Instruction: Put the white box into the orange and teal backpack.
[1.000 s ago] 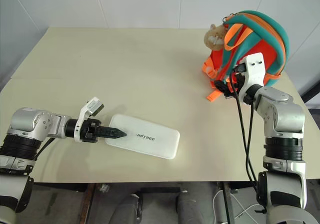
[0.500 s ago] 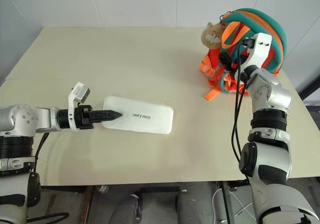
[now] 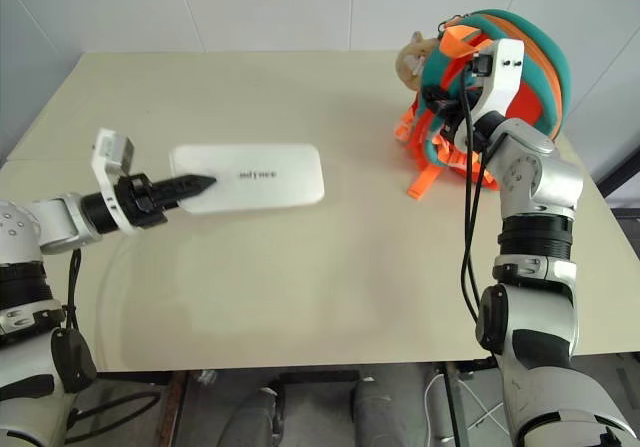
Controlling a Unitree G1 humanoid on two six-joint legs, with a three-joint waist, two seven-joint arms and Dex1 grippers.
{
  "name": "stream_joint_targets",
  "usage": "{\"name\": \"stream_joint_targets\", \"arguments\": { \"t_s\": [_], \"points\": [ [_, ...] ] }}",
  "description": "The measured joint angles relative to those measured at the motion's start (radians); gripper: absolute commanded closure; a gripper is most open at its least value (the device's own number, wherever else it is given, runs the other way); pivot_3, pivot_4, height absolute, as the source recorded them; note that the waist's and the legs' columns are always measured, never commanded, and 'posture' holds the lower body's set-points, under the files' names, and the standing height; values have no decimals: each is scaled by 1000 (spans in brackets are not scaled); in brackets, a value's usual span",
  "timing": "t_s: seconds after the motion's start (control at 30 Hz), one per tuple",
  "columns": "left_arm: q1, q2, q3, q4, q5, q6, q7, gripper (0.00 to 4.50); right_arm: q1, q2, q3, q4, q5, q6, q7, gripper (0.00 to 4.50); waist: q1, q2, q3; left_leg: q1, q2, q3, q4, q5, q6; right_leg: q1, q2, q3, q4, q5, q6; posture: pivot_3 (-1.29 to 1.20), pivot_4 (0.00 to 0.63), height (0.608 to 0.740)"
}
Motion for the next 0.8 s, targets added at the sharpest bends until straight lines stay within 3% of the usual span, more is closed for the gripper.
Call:
{"name": "stream_joint_targets", "arguments": {
  "t_s": [0.3, 0.5, 0.8],
  "points": [
    [-63, 78, -20, 142, 19, -102, -4, 3175, 91, -52, 41, -380, 181, 274, 87, 4500, -2, 0, 0, -2, 1, 0, -3, 0, 0, -4, 0, 0, 0, -1, -1, 0, 150, 740],
    [-110, 130, -72, 237, 61, -197, -58, 3175, 98, -71, 35, -640, 445, 507, 107, 4500, 1, 0, 0, -3, 1, 0, -3, 0, 0, -4, 0, -1, -1, -1, -2, 0, 150, 740],
    [-175, 174, -146, 344, 128, -302, -157, 3175, 159, -154, 38, -830, 721, 621, 137, 4500, 12, 0, 0, -4, 0, 0, -2, 0, 0, -4, 0, -1, -1, -1, -2, 0, 150, 740]
  ]
}}
